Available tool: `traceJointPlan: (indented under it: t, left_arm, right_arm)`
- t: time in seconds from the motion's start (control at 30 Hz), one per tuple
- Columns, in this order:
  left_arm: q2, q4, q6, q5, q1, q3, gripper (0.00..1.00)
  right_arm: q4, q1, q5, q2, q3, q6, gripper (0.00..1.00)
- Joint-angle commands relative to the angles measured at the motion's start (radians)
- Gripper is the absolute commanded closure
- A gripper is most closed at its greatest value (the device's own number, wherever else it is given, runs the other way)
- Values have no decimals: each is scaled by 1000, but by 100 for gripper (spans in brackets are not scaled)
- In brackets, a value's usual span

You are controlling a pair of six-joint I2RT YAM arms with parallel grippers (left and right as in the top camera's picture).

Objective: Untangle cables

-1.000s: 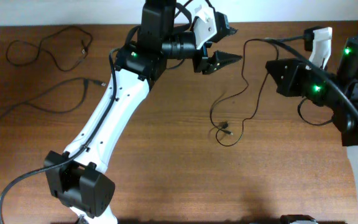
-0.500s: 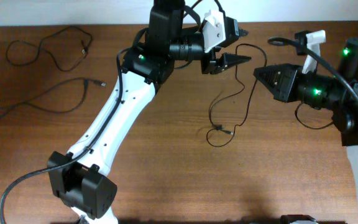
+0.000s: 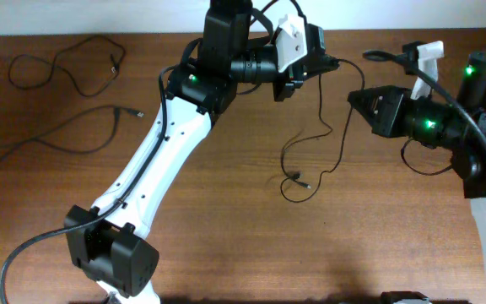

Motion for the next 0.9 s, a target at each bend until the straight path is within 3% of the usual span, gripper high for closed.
traceJointPlan:
  t: [0.0,0.07,0.17,0.27,0.47,0.73,0.87]
  left_arm:
    - [-19,26,-129,-11,1,5,100]
    - [-35,63,-195,-11,1,5,100]
    - [-71,111,-282,-12,1,5,100]
    - [-109,104,-359,-94,2,5,100]
    - [-199,-78,-381,-468,1,5,100]
    - [-219,-269,-267,-559,1,5,100]
    - [-219,-370,-267,-660,1,5,100]
  right_arm:
    - [-26,-1,192,-3,13,5,96]
    - [-36,-1,236,-3,13,5,90]
    - [-48,-2,298,-3,13,5,35]
    - [-56,-2,348,-3,13,5,2]
    - [-64,-2,370,-3,13,8,1]
    - [-86,-2,370,-3,13,8,1]
    - [-102,-2,370,-3,13,8,1]
